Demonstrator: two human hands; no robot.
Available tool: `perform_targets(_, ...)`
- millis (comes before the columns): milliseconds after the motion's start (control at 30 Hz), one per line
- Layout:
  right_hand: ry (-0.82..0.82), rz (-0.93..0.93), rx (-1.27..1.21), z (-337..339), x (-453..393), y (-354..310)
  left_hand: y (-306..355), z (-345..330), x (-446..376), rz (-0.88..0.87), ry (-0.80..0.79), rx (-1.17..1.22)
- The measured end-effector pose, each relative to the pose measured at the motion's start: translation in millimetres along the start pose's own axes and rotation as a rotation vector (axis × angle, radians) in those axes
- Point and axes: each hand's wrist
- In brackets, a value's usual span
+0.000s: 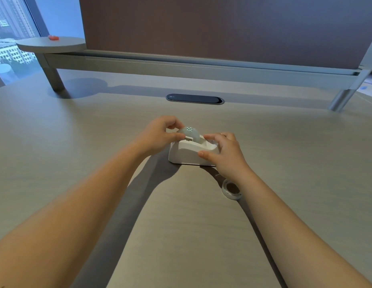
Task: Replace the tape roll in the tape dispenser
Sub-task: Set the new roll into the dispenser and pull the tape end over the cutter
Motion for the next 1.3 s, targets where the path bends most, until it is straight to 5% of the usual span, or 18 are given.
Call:
perform_targets(333, -0.006, 0.004, -0.004, 1.6, 0.3, -1.8, -3.1, -9.6, 5.9, 0.296, -0.119, 0.491)
perform_targets(667, -0.057, 0.000, 0.037, 6.0, -2.1, -7.7, -0.9, -14.3, 3.4, 0.277, -0.077, 0.455)
perform_targets(933, 0.059, 0.007, -0.020, 3.3, -11.1, -31.0, -2.3, -14.1, 7.5, 0.263, 0.069, 0.464)
perform_targets(1300, 0.124, -0.113, -0.162, 3.1, -9.5, -38.5, -13.9, -3.8, 21.9, 0.233, 0.012, 0.399)
Point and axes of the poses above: each hand's wrist, its own x-axis away from the middle knuckle, its own z-axis out of the back of the hand, y = z × x, and after that the axes turned 9 degrees about y, right-handed
